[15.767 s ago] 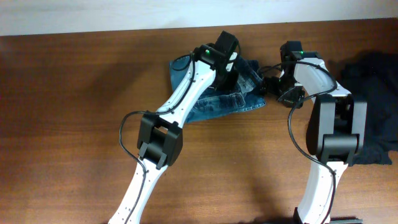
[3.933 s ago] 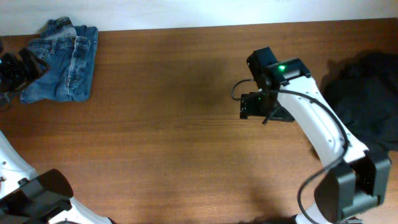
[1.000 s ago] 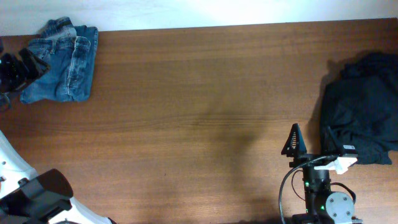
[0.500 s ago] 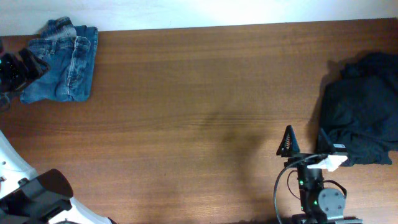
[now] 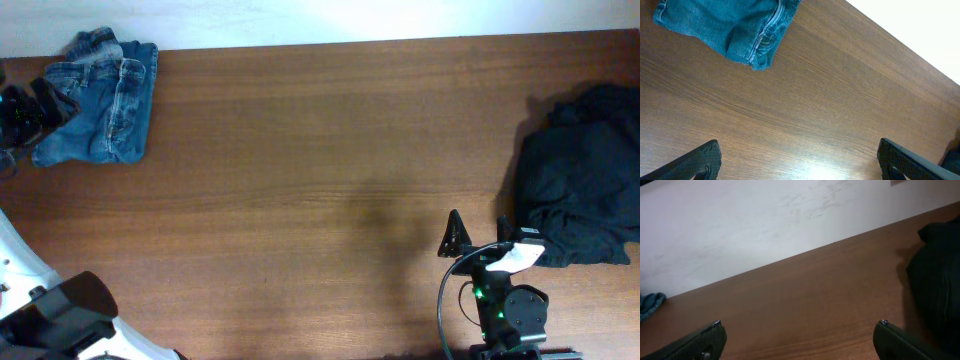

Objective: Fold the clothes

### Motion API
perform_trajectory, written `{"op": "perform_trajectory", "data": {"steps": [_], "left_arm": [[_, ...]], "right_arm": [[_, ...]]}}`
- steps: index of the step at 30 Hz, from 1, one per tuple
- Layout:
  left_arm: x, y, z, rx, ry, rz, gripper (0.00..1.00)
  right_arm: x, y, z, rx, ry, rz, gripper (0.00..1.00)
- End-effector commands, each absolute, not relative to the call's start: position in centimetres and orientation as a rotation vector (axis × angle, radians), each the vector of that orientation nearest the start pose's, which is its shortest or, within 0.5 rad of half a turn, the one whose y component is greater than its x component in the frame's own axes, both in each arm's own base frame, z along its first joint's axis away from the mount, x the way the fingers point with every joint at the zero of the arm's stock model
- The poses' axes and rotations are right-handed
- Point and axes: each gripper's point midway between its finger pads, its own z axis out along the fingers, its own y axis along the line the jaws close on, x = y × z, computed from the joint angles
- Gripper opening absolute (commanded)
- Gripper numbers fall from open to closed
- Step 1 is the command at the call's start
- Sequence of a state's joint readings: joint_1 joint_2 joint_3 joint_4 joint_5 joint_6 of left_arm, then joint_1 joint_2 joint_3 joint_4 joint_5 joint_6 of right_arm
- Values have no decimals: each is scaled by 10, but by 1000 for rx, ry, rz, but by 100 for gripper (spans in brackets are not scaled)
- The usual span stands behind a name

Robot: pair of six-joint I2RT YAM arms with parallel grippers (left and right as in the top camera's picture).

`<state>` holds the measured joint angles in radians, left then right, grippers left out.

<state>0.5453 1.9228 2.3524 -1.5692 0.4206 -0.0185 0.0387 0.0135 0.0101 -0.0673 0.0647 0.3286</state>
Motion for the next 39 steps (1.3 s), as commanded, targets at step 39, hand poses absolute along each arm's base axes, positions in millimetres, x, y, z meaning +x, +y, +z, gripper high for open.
{"op": "perform_trajectory", "data": {"steps": [39], "left_arm": [[386, 23, 297, -85, 2377, -171, 99]], "right_arm": [[246, -2, 157, 280, 1625, 218, 99]]}}
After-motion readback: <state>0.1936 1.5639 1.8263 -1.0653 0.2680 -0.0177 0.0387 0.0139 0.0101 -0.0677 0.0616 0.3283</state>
